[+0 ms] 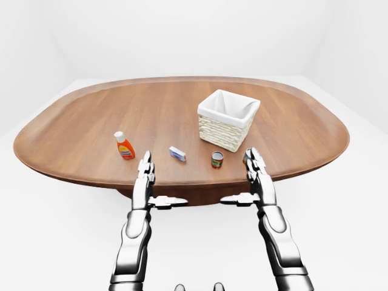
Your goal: Pick up the alphabet soup and the cream cheese box, and put them in the basket.
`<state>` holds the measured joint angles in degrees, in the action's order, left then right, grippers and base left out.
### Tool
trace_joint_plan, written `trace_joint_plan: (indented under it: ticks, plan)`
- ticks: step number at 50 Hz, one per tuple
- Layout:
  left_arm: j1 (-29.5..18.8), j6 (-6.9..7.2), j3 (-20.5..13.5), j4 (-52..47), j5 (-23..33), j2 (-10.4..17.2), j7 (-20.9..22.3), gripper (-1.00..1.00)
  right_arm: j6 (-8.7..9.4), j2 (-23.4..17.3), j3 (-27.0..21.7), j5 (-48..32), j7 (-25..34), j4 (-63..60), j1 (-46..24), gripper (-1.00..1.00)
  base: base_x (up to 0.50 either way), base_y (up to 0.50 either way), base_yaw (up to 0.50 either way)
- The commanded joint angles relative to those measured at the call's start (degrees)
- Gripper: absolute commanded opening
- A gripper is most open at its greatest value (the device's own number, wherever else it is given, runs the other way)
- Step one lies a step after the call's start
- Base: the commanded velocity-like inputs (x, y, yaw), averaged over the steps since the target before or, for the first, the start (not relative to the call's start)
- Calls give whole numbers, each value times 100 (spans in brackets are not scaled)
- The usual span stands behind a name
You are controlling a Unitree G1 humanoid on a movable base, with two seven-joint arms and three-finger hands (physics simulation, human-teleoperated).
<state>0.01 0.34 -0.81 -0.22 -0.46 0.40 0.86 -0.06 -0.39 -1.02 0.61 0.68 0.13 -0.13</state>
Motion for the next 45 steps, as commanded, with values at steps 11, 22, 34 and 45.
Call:
trace_joint_plan:
  ticks: [11,22,34,45]
  plan:
    - [-28,35,-131,20,-77,65,136,100,-91,-90,-518,440,-469,-194,-73,100,0,0,0]
    - [-22,-4,-131,45,-78,65,142,100,-338,-162,-807,515,-1182,-297,-103,100,0,0,0]
    - [13,78,-119,-58,-85,59,158,100,-494,-211,-1283,562,-2229,-712,-19,100,0,0,0]
    - [11,91,-114,-79,-85,57,154,100,-494,-245,-1705,87,-3068,-779,-212,100,0,0,0]
